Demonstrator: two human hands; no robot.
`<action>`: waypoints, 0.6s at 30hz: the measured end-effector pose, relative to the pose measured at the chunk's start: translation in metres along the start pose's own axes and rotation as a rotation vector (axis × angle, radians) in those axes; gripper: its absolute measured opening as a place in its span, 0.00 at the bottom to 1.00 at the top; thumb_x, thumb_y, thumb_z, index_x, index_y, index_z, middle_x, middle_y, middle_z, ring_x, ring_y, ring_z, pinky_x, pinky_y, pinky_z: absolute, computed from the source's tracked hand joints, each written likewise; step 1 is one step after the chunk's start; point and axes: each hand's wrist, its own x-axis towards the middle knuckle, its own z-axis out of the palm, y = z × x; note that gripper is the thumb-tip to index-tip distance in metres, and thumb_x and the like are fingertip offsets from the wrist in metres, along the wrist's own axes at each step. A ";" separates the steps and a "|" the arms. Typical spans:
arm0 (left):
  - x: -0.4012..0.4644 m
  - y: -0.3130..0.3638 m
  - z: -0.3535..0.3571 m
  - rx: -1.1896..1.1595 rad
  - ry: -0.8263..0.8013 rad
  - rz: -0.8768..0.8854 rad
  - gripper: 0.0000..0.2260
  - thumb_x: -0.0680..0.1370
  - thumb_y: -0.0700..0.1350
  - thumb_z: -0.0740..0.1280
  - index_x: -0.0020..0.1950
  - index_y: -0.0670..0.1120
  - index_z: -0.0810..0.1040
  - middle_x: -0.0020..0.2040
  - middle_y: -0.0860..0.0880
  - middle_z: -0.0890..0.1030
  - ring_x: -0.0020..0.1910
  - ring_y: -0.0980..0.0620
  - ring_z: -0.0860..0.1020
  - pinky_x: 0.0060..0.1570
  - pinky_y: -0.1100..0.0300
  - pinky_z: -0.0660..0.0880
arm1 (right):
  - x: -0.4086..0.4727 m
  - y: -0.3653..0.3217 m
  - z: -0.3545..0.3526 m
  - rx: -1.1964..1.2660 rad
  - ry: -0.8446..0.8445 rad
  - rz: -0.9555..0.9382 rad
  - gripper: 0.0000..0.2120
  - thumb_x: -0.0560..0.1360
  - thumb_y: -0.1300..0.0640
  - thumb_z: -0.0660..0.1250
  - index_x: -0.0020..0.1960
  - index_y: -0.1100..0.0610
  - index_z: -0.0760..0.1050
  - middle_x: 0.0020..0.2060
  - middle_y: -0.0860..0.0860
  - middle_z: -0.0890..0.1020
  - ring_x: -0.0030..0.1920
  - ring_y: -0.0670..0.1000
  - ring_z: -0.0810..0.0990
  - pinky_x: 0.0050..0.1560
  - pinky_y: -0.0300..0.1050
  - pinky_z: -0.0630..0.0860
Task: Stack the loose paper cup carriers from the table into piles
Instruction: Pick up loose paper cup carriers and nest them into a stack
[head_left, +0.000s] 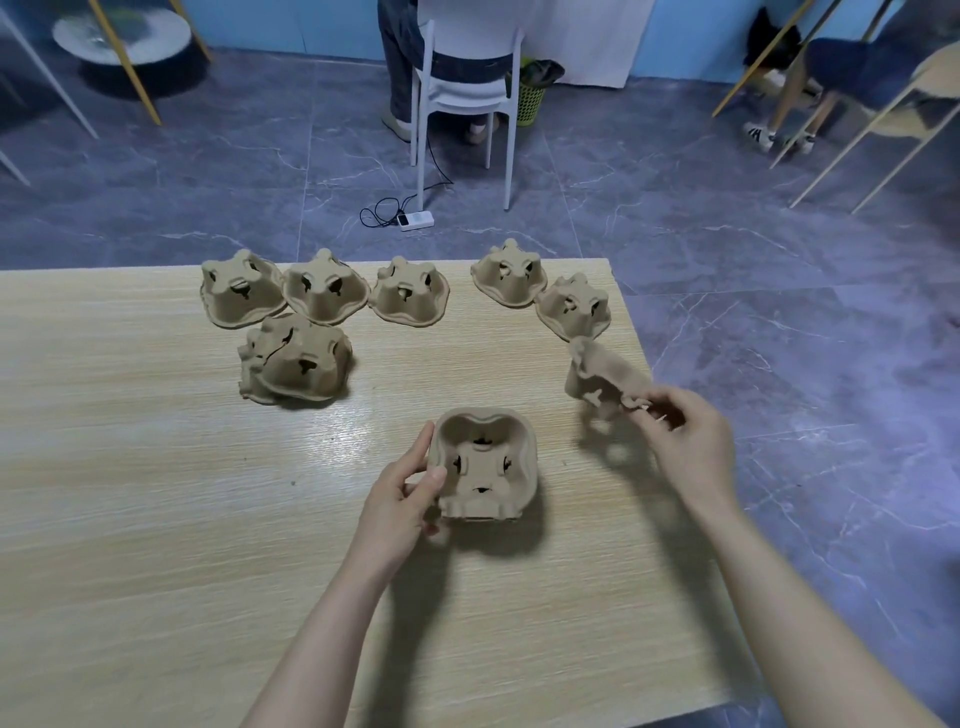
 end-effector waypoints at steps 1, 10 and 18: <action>-0.001 0.001 0.000 -0.001 -0.006 0.000 0.22 0.81 0.41 0.64 0.71 0.61 0.66 0.50 0.53 0.77 0.29 0.66 0.74 0.31 0.66 0.73 | -0.005 -0.006 -0.002 0.069 0.020 -0.015 0.14 0.72 0.60 0.74 0.41 0.41 0.77 0.39 0.50 0.82 0.38 0.49 0.78 0.41 0.43 0.74; -0.004 0.002 0.002 0.013 -0.030 0.023 0.21 0.82 0.43 0.62 0.71 0.61 0.64 0.42 0.66 0.80 0.30 0.64 0.71 0.34 0.63 0.71 | -0.062 -0.035 0.004 0.186 -0.020 -0.360 0.06 0.73 0.64 0.71 0.47 0.55 0.83 0.39 0.48 0.81 0.37 0.44 0.74 0.37 0.34 0.69; -0.007 0.002 0.002 0.044 -0.039 0.010 0.14 0.78 0.61 0.56 0.59 0.73 0.75 0.68 0.58 0.76 0.56 0.52 0.81 0.50 0.46 0.79 | -0.085 -0.031 0.022 0.031 -0.131 -0.599 0.07 0.77 0.57 0.67 0.49 0.57 0.84 0.41 0.49 0.79 0.43 0.51 0.77 0.42 0.44 0.73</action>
